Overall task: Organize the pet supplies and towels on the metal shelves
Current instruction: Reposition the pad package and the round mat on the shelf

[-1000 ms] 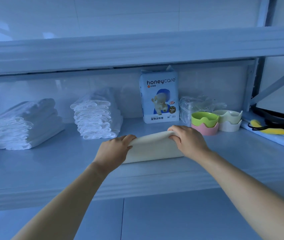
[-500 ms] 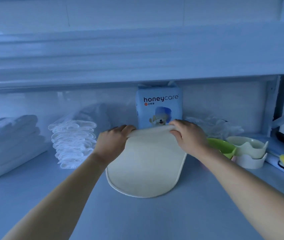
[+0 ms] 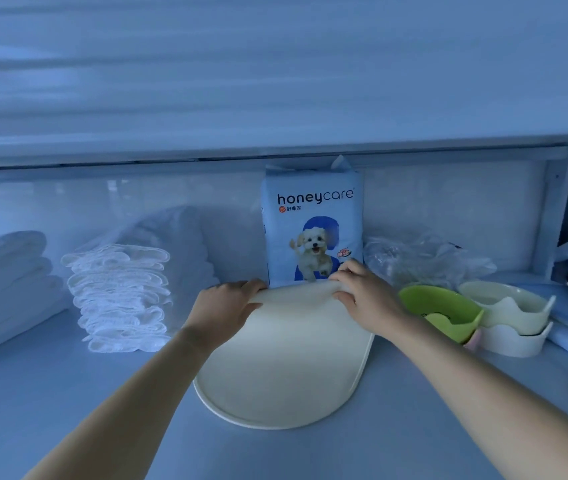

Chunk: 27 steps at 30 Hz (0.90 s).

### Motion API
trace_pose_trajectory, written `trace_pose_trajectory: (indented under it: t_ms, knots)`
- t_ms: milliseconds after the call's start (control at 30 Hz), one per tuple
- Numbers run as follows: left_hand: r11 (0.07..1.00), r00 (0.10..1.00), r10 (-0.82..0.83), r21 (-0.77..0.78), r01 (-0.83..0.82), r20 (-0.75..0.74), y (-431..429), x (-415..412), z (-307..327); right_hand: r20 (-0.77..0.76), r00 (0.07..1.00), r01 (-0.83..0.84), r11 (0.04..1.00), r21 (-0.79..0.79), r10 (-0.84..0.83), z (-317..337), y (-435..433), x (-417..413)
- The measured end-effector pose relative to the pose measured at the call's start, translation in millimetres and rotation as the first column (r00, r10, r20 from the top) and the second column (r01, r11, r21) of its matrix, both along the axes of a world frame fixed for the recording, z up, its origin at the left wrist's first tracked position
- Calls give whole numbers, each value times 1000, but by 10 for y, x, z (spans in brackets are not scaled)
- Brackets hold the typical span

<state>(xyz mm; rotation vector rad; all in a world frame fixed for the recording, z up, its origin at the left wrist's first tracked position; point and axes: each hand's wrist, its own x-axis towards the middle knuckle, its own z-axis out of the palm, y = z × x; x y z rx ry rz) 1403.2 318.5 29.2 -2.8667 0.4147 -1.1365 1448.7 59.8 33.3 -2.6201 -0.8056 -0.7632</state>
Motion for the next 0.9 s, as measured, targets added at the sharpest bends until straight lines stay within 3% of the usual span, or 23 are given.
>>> trace_pose_trajectory:
  t_ms: [133, 300, 367, 500, 700, 900]
  knots:
    - [995, 996, 82, 68, -80, -36, 5, 59, -136, 50, 993, 113, 992, -63, -110, -101, 26, 60]
    - [998, 997, 56, -12, -57, -54, 135, -99, -367, 60, 966, 257, 959, -120, -252, -207, 163, 188]
    - [995, 983, 63, -62, -75, -173, 226, -169, -426, 35, 958, 286, 949, -130, -284, -218, 219, 293]
    - [992, 937, 82, -65, -111, -339, 353, -220, -488, -70, 964, 239, 951, -196, -256, -332, 322, 373]
    - [996, 870, 27, -64, -67, -493, 463, -107, -659, -249, 967, 17, 993, -116, -46, -655, 342, 150]
    - [994, 836, 1, -87, -59, -548, 482, 57, -709, -298, 946, 87, 987, -135, -124, -743, 86, -76]
